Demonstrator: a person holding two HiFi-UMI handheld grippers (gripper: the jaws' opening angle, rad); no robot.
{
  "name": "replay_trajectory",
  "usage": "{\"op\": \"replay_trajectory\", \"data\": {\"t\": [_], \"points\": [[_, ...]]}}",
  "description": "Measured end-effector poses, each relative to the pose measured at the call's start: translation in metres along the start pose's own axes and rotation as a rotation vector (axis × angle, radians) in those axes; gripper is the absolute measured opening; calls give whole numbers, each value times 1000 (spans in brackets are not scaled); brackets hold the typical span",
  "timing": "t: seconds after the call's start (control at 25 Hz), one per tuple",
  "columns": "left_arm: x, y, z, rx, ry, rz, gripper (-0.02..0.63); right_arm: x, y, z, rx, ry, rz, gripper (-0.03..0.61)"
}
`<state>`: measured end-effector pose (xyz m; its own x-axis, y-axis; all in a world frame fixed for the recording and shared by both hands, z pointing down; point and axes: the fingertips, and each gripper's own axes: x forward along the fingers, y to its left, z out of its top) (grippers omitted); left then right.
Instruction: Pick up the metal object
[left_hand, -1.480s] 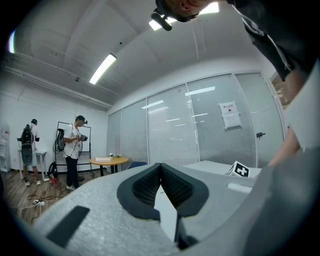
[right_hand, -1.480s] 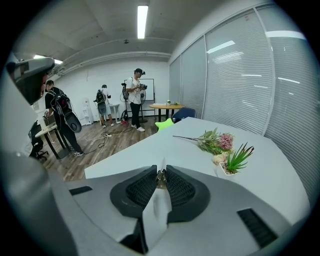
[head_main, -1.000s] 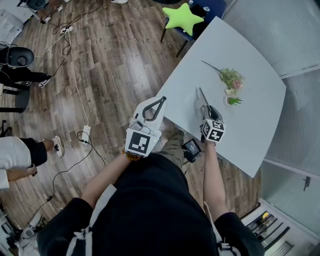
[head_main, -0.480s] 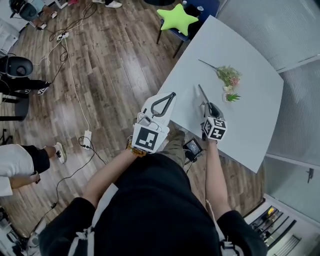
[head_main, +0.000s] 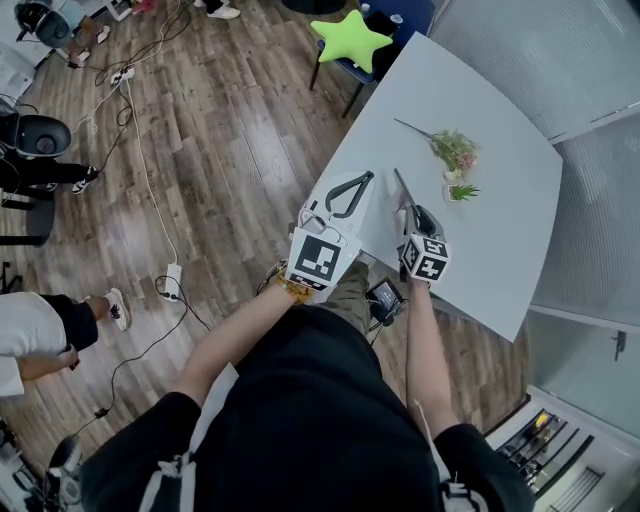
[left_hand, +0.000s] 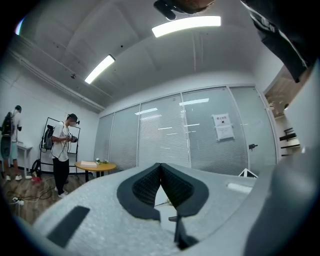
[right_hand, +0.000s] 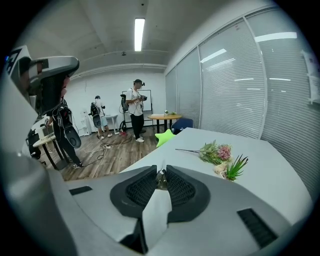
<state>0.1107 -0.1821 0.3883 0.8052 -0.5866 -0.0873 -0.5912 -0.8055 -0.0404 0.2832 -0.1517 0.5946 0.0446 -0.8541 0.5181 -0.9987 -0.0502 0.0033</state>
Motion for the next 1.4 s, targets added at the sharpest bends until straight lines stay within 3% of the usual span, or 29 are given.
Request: {"op": "replay_trajectory", "data": {"t": [0.64, 1.4], "points": [[-14, -13, -27, -52, 48, -17, 11, -18, 17, 21, -10, -46, 2, 58], [-20, -20, -29, -63, 53, -25, 11, -51, 32, 85, -35, -191, 28, 58]]}}
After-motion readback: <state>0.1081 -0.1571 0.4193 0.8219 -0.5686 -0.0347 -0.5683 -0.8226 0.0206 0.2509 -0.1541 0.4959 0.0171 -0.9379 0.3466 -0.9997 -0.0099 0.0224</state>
